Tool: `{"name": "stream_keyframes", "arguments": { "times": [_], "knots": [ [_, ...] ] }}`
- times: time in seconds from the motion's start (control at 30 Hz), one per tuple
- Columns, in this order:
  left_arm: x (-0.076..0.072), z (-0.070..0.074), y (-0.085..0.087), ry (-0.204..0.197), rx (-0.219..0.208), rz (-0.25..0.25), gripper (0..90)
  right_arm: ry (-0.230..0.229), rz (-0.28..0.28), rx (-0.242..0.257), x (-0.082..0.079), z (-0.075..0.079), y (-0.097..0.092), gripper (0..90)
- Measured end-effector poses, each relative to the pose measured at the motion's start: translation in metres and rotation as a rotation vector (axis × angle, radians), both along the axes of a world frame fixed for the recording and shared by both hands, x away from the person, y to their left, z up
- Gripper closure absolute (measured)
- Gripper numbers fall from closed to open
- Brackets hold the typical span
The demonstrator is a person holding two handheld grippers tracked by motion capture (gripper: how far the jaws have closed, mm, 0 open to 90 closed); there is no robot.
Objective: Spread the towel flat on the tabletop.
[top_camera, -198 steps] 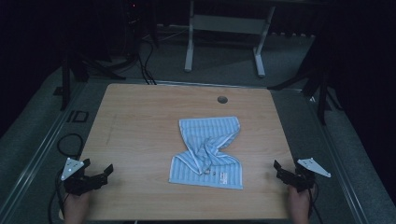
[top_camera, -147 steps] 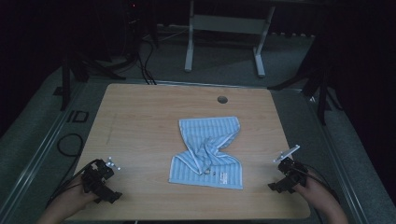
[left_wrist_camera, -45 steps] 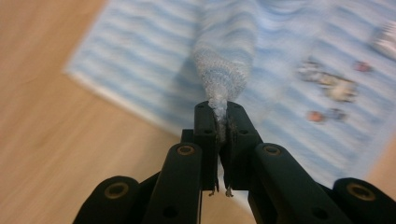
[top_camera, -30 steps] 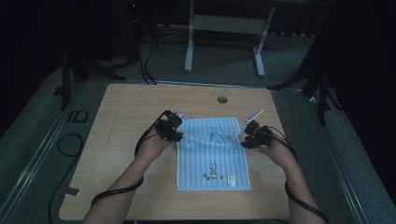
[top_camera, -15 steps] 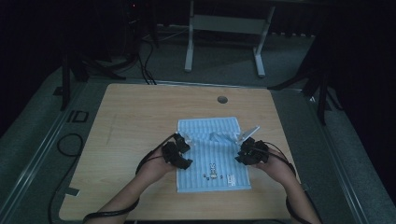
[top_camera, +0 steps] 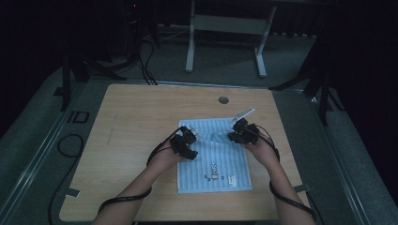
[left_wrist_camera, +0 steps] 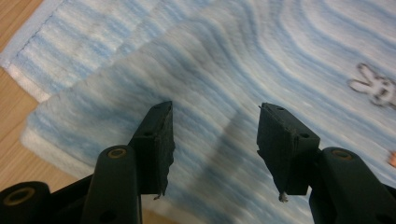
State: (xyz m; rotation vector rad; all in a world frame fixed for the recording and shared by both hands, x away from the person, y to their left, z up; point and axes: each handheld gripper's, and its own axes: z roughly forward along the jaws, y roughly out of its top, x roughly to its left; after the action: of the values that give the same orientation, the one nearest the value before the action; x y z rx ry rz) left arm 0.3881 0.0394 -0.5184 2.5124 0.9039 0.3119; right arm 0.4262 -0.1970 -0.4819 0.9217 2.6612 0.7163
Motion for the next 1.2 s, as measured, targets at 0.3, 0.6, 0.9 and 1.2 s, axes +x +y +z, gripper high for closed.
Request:
{"name": "stream_keyframes", "arguments": {
  "times": [0.3, 0.6, 0.9, 1.2],
  "knots": [
    [0.008, -0.01, 0.0, 0.02, 0.027, -0.003, 45.9, 0.079, -0.103, -0.111, 0.025, -0.041, -0.004, 89.9],
    [0.032, -0.012, -0.002, 0.013, 0.029, 0.019, 45.7, 0.087, -0.158, -0.166, 0.04, -0.04, -0.005, 89.9],
    [0.055, -0.012, -0.001, 0.009, 0.023, 0.061, 45.2, 0.088, -0.173, -0.176, 0.061, -0.039, -0.003, 89.8],
    [0.031, 0.001, 0.009, 0.021, -0.018, -0.015, 45.1, 0.09, -0.12, -0.108, 0.045, -0.028, -0.011, 79.1]
  ]
}}
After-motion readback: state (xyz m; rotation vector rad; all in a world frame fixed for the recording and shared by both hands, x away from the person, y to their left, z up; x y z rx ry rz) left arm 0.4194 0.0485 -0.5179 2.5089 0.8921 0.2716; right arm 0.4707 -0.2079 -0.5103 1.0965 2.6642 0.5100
